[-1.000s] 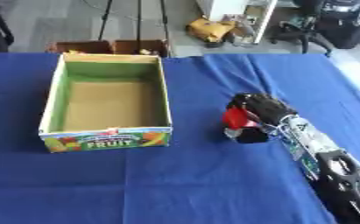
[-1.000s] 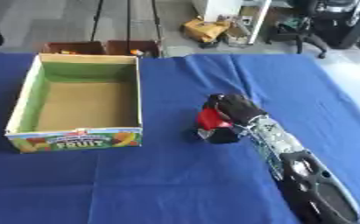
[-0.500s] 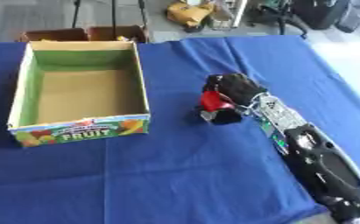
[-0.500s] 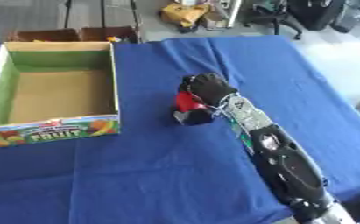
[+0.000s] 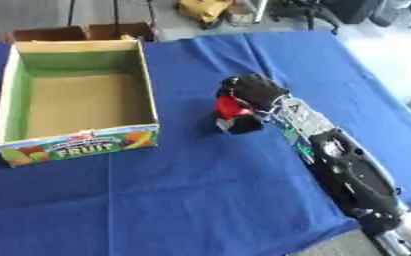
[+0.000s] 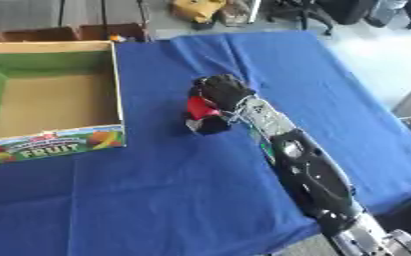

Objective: Pick up objects on the table and place them in the box.

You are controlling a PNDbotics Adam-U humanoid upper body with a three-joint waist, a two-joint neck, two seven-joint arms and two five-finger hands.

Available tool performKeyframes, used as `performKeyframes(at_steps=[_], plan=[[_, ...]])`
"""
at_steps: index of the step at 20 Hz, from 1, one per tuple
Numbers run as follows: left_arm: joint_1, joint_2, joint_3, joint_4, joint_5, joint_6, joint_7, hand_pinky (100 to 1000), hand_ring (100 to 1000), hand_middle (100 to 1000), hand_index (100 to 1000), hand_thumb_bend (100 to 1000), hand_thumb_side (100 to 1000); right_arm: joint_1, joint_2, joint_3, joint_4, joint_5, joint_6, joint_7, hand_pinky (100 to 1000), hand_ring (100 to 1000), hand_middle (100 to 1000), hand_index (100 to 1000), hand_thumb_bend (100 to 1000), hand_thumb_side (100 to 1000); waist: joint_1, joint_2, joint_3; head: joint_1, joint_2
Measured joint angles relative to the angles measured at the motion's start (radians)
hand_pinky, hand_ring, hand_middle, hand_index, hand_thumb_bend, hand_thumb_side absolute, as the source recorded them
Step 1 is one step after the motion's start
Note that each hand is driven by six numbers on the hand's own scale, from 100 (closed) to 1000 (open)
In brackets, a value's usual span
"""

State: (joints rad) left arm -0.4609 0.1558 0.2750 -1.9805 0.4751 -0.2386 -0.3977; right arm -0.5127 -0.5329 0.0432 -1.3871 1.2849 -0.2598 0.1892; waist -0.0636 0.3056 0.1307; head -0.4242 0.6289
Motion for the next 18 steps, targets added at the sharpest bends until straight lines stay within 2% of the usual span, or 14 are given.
performKeyframes(at_steps=[5,9,15,18], plan=[[0.002,0.000,0.000,0.000,0.000,-0.003,-0.003,692,669,727,874,100,869,0.012,0.008,0.000,-0.019,-0.004,0.020,-0.026,352,485,661,753,151,829,0.003,0.004,-0.006,0.060,-0.054],[0.002,0.000,0.000,0.000,0.000,-0.004,-0.004,691,668,727,874,100,869,0.020,0.019,-0.002,-0.035,-0.005,0.036,-0.046,327,470,647,745,136,804,0.008,0.009,-0.009,0.088,-0.089],[0.001,0.000,0.000,0.000,-0.001,-0.007,-0.006,690,667,728,875,100,870,0.029,0.038,-0.006,-0.050,0.008,0.048,-0.069,321,463,643,741,121,803,0.008,0.015,-0.016,0.105,-0.110],[0.001,0.000,0.000,0.000,-0.001,-0.007,-0.006,689,666,728,874,100,871,0.034,0.049,-0.006,-0.058,0.020,0.050,-0.077,294,448,629,734,105,765,0.007,0.016,-0.019,0.109,-0.110]])
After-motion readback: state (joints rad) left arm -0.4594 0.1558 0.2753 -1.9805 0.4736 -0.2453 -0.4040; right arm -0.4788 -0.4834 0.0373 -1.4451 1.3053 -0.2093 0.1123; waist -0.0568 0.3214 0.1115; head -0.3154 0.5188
